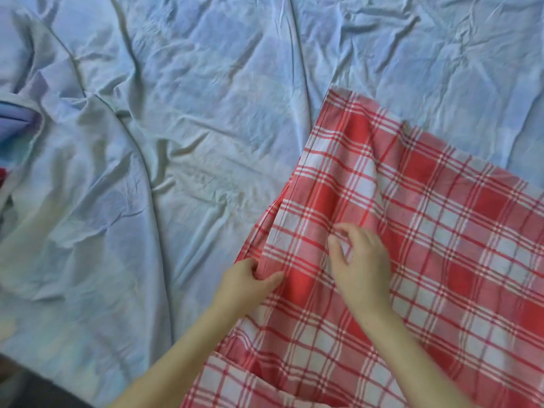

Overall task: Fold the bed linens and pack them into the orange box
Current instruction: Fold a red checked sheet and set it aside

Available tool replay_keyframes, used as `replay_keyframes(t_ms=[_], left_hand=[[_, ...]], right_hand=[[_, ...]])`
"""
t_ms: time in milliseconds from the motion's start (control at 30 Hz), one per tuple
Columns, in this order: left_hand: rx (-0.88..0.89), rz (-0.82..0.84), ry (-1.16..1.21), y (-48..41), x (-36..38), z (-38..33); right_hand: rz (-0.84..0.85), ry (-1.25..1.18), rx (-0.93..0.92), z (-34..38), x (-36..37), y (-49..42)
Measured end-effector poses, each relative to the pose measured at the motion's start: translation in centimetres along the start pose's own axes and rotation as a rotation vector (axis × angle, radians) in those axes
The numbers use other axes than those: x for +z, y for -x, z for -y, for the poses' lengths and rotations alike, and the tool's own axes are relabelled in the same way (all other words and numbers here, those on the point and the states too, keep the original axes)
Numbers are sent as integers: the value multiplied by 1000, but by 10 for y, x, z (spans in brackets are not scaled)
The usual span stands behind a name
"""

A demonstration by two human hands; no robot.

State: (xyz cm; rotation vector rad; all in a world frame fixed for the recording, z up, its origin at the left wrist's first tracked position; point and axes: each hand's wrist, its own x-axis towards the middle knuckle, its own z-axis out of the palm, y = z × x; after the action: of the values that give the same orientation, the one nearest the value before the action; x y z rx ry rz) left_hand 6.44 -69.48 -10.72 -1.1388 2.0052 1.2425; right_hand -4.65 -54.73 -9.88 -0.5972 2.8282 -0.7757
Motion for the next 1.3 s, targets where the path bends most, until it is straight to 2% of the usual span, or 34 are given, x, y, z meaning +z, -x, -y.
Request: replay_keyframes(t_ms=[100,167,233,300,367,433,533,633,733,900,967,1133,1233,1300], left_hand=[[-77,239,169,16,8,13],[-51,279,152,20,15,20],[-63,256,35,29,17,20],[-47,142,-177,41,18,15],[-26,35,-228,52,22,15],[-72,33,-86,60,31,17],[-117,38,174,66,39,17],[-153,100,161,71,38,17],[-145,207,150,74,34,22],[-76,98,156,84,20,32],[-105,83,273,86,16,37],[-316,73,719,86,1,49],[-225,130,880,91,-3,56],[-139,14,868,99,1,60]], right_hand=[[146,39,166,1,7,74],[227,17,273,3,9,107],[231,-10,336,6,7,129],[215,-24,368,7,1,146],[215,-6,375,6,-4,160],[290,117,327,0,-8,174],[534,313,301,-14,-16,190],[605,348,284,-27,-22,209],[560,441,228,-37,-22,222],[542,430,224,-49,-27,230],[533,454,200,-50,-23,234],[511,472,198,-48,-18,235],[526,531,213,-44,-17,231],[450,507,250,-36,-18,224]])
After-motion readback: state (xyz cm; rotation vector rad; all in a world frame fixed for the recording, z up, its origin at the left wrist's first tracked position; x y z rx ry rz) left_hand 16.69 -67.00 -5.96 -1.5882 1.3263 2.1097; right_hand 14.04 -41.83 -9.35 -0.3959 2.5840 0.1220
